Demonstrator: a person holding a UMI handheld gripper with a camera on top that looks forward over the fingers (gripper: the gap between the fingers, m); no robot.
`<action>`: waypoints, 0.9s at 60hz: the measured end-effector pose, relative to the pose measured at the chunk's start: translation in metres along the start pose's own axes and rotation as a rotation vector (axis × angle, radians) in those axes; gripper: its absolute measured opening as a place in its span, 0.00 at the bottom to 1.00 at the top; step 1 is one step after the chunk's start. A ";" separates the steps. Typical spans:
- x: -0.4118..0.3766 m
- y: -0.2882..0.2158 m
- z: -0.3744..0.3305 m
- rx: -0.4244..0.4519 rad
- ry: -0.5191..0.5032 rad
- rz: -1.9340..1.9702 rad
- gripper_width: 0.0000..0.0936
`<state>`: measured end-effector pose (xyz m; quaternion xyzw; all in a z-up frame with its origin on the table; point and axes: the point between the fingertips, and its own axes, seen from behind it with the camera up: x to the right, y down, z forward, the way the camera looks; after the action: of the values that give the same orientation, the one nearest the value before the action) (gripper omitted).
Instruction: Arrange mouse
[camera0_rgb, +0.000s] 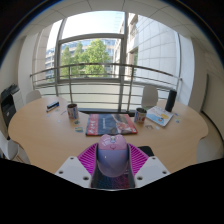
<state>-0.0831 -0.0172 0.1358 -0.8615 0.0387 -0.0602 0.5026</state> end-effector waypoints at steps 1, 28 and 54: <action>0.008 0.010 0.006 -0.021 0.001 -0.006 0.45; 0.055 0.113 0.052 -0.177 -0.089 -0.003 0.90; 0.052 0.063 -0.138 -0.049 -0.001 -0.008 0.90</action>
<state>-0.0519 -0.1731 0.1515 -0.8738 0.0363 -0.0609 0.4810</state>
